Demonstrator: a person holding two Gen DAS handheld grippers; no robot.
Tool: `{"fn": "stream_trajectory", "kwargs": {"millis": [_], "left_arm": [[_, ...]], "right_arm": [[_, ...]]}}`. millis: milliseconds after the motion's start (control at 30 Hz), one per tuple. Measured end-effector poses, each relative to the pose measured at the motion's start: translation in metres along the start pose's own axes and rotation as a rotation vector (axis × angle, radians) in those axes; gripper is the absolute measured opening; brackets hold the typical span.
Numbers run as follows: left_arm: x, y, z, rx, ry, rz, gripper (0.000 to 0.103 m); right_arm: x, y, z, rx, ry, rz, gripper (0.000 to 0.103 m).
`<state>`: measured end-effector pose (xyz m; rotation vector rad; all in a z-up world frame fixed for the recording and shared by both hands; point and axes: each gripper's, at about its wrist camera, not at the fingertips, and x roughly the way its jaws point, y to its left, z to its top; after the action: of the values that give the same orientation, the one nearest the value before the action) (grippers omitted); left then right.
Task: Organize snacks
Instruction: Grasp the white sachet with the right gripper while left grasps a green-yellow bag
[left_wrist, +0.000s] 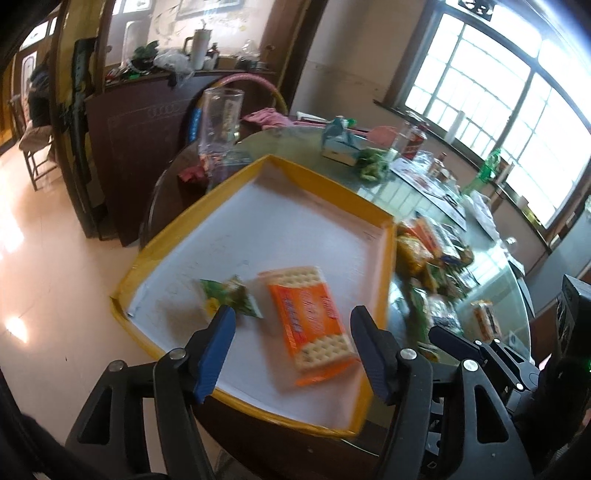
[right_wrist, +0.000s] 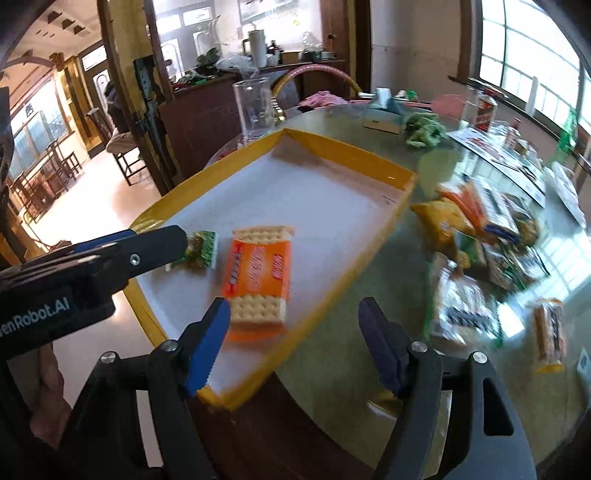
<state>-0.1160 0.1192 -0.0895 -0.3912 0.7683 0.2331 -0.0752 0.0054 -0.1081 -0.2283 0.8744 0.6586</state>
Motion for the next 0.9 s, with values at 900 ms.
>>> {"fn": "stream_trajectory", "kwargs": {"millis": [900], "left_arm": [[-0.019,-0.105,-0.058,0.222,0.054,-0.085,0.074]], "right_arm": [[-0.081,-0.13,-0.112,0.276,-0.031,-0.03,0.079]]}}
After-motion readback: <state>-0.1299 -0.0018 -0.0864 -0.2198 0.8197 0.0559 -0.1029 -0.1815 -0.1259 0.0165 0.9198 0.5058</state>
